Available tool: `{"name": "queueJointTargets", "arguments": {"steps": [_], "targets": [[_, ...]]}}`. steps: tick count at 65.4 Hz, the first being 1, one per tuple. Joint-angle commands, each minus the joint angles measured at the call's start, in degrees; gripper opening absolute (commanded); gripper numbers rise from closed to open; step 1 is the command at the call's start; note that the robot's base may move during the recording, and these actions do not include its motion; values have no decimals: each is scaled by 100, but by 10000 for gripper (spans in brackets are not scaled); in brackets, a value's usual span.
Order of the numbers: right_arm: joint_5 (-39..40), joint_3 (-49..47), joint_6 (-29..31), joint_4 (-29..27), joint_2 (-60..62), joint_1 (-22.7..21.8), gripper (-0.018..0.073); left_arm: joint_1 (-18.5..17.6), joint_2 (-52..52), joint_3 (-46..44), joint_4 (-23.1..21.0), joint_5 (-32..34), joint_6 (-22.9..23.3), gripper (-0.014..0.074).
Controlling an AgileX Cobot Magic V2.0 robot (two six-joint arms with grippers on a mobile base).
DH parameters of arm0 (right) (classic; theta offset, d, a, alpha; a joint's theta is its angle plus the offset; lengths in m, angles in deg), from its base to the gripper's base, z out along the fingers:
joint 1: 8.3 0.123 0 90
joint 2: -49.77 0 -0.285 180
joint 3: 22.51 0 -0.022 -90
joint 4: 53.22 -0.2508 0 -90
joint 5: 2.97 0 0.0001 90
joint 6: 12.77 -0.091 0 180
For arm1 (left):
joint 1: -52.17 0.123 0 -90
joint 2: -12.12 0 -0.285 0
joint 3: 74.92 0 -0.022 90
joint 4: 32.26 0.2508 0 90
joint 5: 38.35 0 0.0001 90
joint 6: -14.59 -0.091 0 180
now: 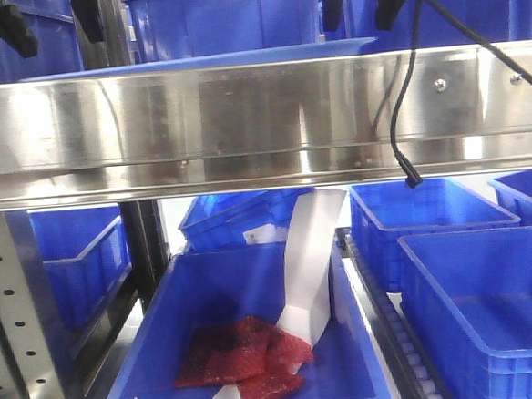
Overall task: Grab blue tray and place on right shelf
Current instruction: 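Push the tray with both grippers onto the upper roller shelf, then open both grippers and release the tray on the shelf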
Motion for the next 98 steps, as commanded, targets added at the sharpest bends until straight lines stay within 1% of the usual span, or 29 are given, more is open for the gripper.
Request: {"name": "queueJointTargets", "arguments": {"steps": [1,4,7,11,16,18,19,21,27,31,37,41,45,49,50,52,57,58,60,65,70,74,78,80,84,88,98], "targets": [[306,-219,13,148,372,-3,418,1,-305,-200,45,257,-11,334],[316,-219,29,148,372,-3,403,1,-305,-200,45,244,-11,298],[311,-219,159,128,372,3,330,1,-305,-200,45,245,-11,211],[311,-219,318,97,372,10,195,1,-305,-200,-20,275,-11,118],[362,-219,318,81,365,10,19,1,-295,-200,-105,316,-11,-15],[396,-219,318,81,365,10,34,1,-279,-200,-105,363,-11,-54],[412,-219,318,81,365,10,41,1,-274,-200,-105,376,-11,-56],[473,-219,318,81,365,10,46,1,-265,-200,-105,387,-11,-41],[480,-248,331,46,435,10,37,1,-310,-200,-105,294,-104,-49],[443,-284,541,0,580,21,37,-10,-462,-200,-105,283,-165,-48],[621,-250,708,-12,937,72,37,-36,-867,-180,-105,402,-138,-48],[802,-89,845,-1,1172,153,37,-80,-1176,37,-105,594,-74,-48],[1095,283,1023,-3,1452,291,37,-161,-1493,530,-105,963,88,-48],[1593,834,1069,11,1791,451,37,-233,-1879,1186,-105,1510,305,-48],[1812,1048,1069,38,1920,505,37,-260,-2019,1434,-94,1740,352,-48],[2140,1343,1069,77,2144,587,37,-270,-2212,1775,-94,2078,365,-48],[3211,2380,1069,122,2717,728,37,-307,-2860,2778,-94,3111,365,-48],[3561,2628,1069,126,2865,751,37,-307,-3002,3087,-94,3417,365,-48],[3982,3047,1069,145,3107,768,37,-307,-3238,3444,-94,3751,365,-48],[4942,4103,1074,334,3729,768,37,-307,-3758,4201,-33,4366,318,-48],[5622,5011,1074,623,4312,768,37,-307,-4321,4962,248,4931,298,-48],[5951,5608,1074,847,4729,768,37,-307,-4713,5465,498,5336,298,-48],[6139,6172,1074,1065,5177,768,37,-307,-5110,5958,869,5823,298,-48],[6214,6407,1074,1137,5381,768,37,-307,-5351,6194,1114,6068,298,-48],[6335,6852,1074,1182,5785,768,37,-307,-5735,6641,1410,6466,298,-48],[6453,7269,1074,1194,6185,768,37,-307,-6099,7037,1488,6646,298,-48],[6584,8185,1074,1348,7270,768,37,-307,-7263,7921,1488,6596,298,-48]]}}
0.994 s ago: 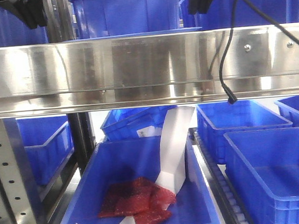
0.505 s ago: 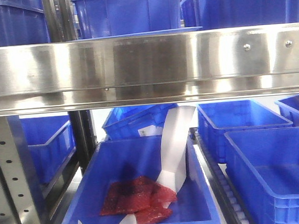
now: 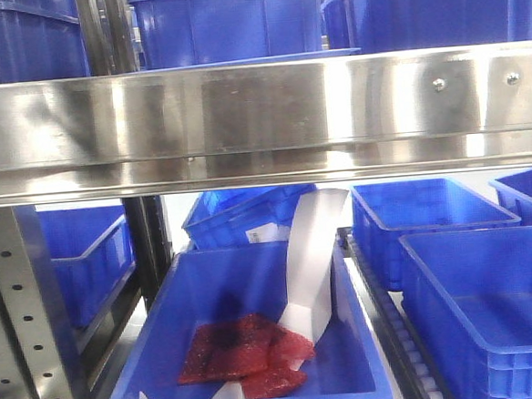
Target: Grab blue tray and place on right shelf
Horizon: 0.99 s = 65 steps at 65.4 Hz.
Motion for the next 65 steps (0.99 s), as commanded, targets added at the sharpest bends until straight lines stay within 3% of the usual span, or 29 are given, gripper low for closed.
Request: {"name": "queueJointTargets", "arguments": {"steps": [1,23,59,65], "targets": [[551,196,68,192,630,-1,37,-39,-485,183,46,498,-21,-48],[385,728,64,192,2208,-1,37,-39,-2234,974,46,485,-21,-48],[385,761,64,180,2214,-1,37,-39,-2278,974,46,533,-21,-48],[385,900,92,-148,2282,-180,37,-39,-2278,974,46,533,-21,-48]]}}
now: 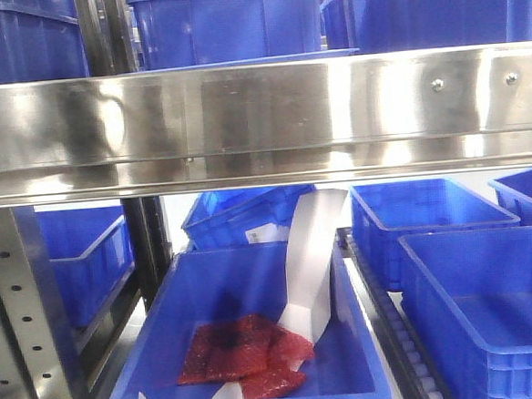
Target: Grab blue tray and place on right shelf
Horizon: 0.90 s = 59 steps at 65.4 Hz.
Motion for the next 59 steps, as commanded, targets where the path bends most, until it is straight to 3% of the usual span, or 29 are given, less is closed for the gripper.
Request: {"name": "queueJointTargets", "arguments": {"steps": [1,4,11,14,21,35,59], "targets": [[433,0,140,-263,59,-197,37,-39,45,-163,7,497,-21,-48],[529,199,563,-636,174,-452,37,-39,45,-163,7,497,-21,-48],[1043,1022,2348,-1943,532,-1313,37,-39,45,-163,7,497,-21,-48],[1300,1314,2659,-2238,672,-1632,37,-39,45,-163,7,497,-21,-48],[1648,1906,2681,-2272,1123,-2321,37,-39,45,-163,7,497,-21,-48],[1337,2463,2547,-2288,2133,-3091,37,-39,45,-163,7,497,-21,-48],[1105,2463,2547,-2288,2416,-3176,37,-39,55,-163,7,484,-21,-48]]}}
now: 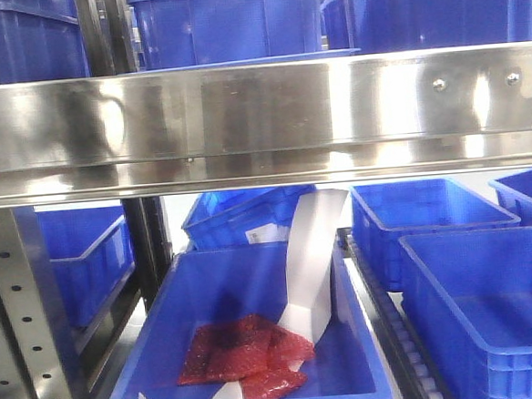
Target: Grab blue tray and place on right shelf
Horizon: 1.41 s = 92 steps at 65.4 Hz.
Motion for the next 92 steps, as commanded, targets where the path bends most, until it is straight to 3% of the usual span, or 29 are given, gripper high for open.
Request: {"name": "queueJointTargets", "arguments": {"steps": [1,34,37,41,44,48,65,72,76,80,92], "targets": [[454,-132,5,-26,123,-24,37,-39,55,-172,7,475,-21,-48],[454,-132,5,-26,123,-24,37,-3,55,-158,34,436,-137,-48],[454,-132,5,-26,123,-24,37,39,55,-127,-236,384,-231,-48],[454,-132,5,-26,123,-24,37,172,43,-7,-1329,249,-1420,-48],[454,-132,5,-26,123,-24,37,348,-4,136,-2334,221,-2797,-48],[454,-132,5,-26,123,-24,37,596,-96,317,-2981,221,-3597,-48],[454,-132,5,-26,123,-24,37,1675,-1035,1265,-2870,138,-3570,-48],[454,-132,5,-26,123,-24,37,1705,-1469,1572,-2804,134,-3447,-48],[454,-132,5,-26,123,-24,37,1705,-1499,1735,-2545,301,-3209,-48],[454,-132,5,-26,123,-24,37,1705,-1502,1735,-2195,54,-2888,-48],[454,-132,5,-26,123,-24,37,1693,-1502,1735,-2197,11,-2871,-48]]}}
